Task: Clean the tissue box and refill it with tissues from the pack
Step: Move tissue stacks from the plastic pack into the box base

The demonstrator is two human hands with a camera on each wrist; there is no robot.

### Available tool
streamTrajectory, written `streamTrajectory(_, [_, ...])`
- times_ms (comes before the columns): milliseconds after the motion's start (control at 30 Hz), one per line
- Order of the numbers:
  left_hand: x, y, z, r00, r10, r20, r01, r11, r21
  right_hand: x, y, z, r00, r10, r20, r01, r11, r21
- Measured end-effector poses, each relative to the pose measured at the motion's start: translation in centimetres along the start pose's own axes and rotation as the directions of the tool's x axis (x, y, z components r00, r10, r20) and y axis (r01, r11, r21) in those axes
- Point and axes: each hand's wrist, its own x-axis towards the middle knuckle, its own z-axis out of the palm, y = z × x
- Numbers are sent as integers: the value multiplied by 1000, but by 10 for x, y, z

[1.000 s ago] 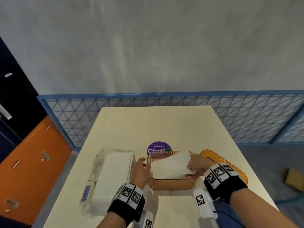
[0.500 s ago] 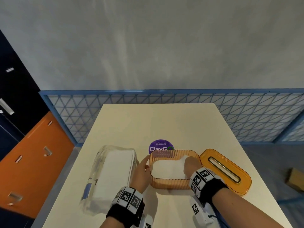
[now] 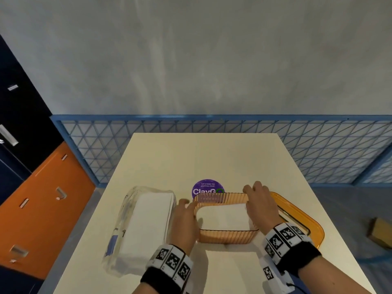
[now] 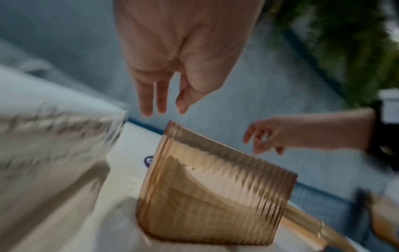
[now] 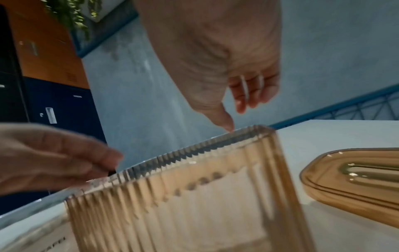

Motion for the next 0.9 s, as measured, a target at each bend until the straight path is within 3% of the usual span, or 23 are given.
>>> streamTrajectory(67, [7,14,1,979,182,93,-193,973,126,1,4,-1,989,-140,54,138,990,36])
streamTrajectory(100, [14,17,4,961,205,184,-234,959,157,1,4,-1,970,-208,130,204,978,46])
streamTrajectory(200, [40,23,7,889,23,457,-204,914,352,8,3,2,870,-239,430,239,969,55])
streamTrajectory(267, [53,24,15,840,-80,536,-209,865,457,11,0,6,817,-192,544,231,973,-4])
streamTrajectory(333, [52,27,20,821,-164,546,-202,812,547,13,-6,9,791,-159,591,260,961,-89])
streamTrajectory(433, [43,22,30,857,-194,476,-182,751,634,16,-14,19,765,-99,636,244,959,-145])
streamTrajectory(500, [46,17,37,868,-188,459,-149,784,603,18,-16,25,764,-60,642,208,965,-157])
streamTrajectory(567, [58,17,42,844,-226,486,-112,813,572,19,-18,31,773,-38,634,187,967,-171])
streamTrajectory(733, [63,18,41,797,-234,557,-153,814,561,20,-19,37,791,-42,610,198,961,-190])
streamTrajectory(833, [63,18,39,798,-234,556,-171,797,580,19,-16,32,781,-58,622,238,948,-211])
streamTrajectory(900, [62,25,27,818,-172,549,-198,811,550,19,-12,19,826,-117,551,242,957,-159])
